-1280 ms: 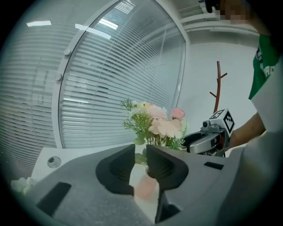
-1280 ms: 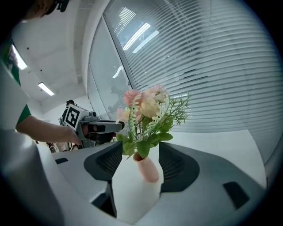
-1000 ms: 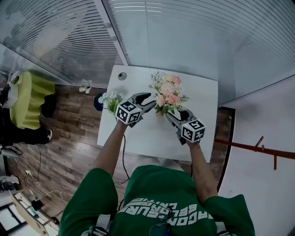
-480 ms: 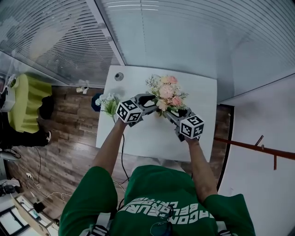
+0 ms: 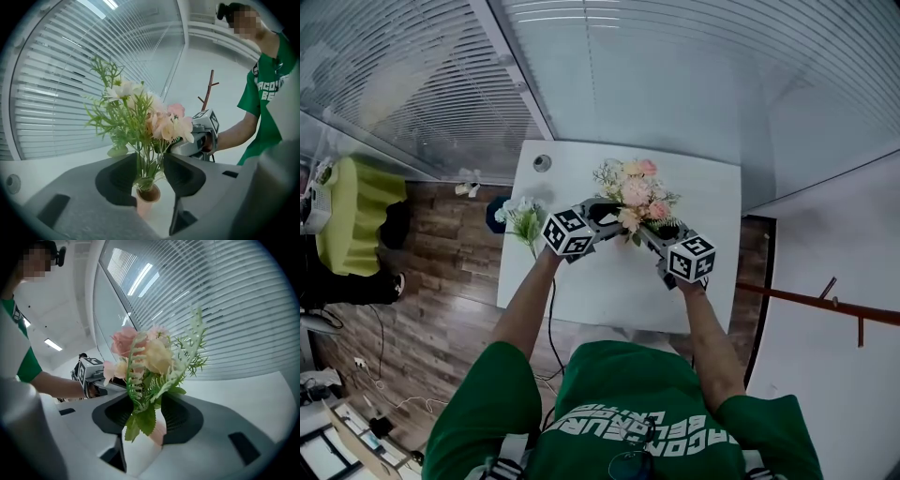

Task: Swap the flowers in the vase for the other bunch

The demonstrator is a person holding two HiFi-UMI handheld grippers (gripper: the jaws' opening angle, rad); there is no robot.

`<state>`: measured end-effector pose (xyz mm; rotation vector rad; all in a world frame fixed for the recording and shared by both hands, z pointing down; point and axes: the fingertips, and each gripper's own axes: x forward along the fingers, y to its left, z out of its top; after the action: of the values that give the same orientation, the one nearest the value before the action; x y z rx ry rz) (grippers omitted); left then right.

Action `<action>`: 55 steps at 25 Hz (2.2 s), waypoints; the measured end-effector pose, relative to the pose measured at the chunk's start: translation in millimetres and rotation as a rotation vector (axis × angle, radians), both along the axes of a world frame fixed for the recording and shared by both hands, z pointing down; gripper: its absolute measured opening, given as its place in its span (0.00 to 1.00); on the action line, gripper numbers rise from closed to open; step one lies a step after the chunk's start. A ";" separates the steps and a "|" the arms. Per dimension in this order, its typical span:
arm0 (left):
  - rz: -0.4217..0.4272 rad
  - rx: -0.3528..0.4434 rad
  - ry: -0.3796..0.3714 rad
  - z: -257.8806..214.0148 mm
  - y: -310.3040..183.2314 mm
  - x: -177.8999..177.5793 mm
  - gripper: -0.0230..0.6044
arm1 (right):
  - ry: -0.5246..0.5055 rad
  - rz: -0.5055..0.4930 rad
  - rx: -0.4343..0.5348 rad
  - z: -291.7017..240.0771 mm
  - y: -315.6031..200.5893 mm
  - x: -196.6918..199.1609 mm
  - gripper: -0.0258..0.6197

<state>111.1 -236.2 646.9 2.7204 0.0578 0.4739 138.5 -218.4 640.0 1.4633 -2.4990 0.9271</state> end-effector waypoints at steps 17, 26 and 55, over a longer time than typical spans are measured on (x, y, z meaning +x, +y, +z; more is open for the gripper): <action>-0.015 0.111 -0.018 0.7 9.7 5.3 0.09 | 0.143 -0.014 0.023 1.5 -0.3 -10.3 0.10; -0.063 0.127 0.024 -17.5 7.8 -0.8 0.09 | 0.136 -0.017 0.079 -16.6 -1.8 -14.3 0.10; -0.165 0.349 0.174 -191.6 24.1 -15.5 0.09 | 0.184 -0.062 0.376 -195.2 12.3 -31.0 0.10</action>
<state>95.6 -212.1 455.3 3.0682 -0.2221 0.2140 107.5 -206.2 444.8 1.4724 -2.6575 0.3032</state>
